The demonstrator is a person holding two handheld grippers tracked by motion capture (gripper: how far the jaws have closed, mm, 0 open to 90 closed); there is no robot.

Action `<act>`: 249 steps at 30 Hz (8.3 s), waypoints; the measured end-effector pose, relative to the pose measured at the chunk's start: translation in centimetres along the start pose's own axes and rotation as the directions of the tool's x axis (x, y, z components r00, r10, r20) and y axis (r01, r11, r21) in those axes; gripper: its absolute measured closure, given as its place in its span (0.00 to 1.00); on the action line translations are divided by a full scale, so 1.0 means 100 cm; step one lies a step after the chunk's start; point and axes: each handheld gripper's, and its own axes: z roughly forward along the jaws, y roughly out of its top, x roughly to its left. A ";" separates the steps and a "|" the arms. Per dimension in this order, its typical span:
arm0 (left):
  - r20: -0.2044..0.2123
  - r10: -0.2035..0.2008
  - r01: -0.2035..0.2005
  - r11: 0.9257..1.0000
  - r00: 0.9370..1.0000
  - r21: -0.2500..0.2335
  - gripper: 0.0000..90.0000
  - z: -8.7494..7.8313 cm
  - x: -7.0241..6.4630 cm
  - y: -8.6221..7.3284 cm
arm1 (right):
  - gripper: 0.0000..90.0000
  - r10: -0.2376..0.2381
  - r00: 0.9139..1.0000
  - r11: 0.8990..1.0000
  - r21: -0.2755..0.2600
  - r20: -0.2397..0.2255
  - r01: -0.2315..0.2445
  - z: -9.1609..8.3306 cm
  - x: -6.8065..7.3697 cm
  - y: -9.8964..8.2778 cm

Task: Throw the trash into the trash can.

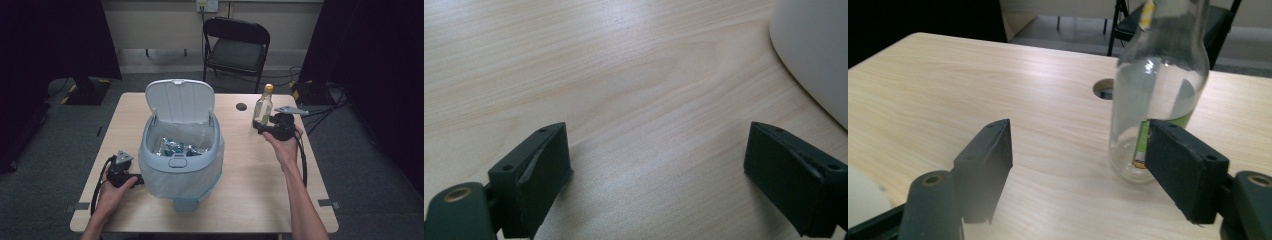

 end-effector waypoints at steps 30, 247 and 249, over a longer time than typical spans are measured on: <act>-0.009 0.000 0.000 1.000 1.000 0.002 0.12 0.000 -0.001 0.000 | 0.30 0.002 0.980 0.998 0.056 0.201 -0.013 0.085 -0.040 0.022; -0.010 -0.016 0.016 1.000 1.000 0.004 0.09 0.002 -0.002 0.001 | 0.31 -0.258 0.848 0.930 -0.358 -0.463 0.088 -0.127 0.160 0.094; -0.010 -0.014 0.014 1.000 1.000 0.005 0.09 0.002 -0.002 0.001 | 0.31 -0.266 0.841 0.928 -0.362 -0.471 0.090 -0.125 0.164 0.097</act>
